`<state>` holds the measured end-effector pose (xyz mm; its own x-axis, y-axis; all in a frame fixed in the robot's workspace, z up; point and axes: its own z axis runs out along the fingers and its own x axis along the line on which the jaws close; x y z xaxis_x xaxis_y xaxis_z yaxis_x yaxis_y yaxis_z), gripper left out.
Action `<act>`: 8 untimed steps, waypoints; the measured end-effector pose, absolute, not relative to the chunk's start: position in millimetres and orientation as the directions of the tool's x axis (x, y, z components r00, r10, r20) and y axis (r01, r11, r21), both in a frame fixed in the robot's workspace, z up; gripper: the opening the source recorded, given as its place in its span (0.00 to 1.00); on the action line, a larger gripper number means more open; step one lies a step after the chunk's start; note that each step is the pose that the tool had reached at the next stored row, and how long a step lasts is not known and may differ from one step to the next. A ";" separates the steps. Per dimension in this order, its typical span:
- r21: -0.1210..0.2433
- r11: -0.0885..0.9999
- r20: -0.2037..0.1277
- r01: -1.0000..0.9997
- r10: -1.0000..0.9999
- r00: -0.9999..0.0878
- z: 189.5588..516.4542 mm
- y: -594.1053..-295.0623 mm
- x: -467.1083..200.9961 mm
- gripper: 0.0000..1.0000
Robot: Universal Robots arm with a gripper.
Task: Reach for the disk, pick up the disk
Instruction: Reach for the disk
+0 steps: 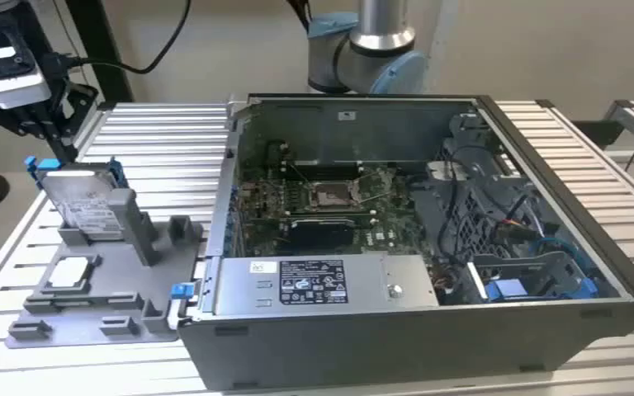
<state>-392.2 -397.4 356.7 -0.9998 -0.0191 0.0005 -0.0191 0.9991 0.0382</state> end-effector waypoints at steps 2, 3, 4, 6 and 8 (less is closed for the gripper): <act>0.038 0.999 0.000 -0.019 -0.019 -1.000 356.7 -397.4 -392.2 0.00; 0.038 0.999 0.000 -0.019 -0.019 -1.000 356.7 -397.4 -392.2 0.00; 0.038 0.999 0.000 -0.019 -0.019 -1.000 356.7 -397.4 -392.2 0.00; 0.038 0.999 0.000 -0.019 -0.019 -1.000 356.7 -397.4 -392.2 0.00; 0.038 0.999 0.001 -0.019 -0.019 -1.000 356.7 -397.4 -392.3 0.00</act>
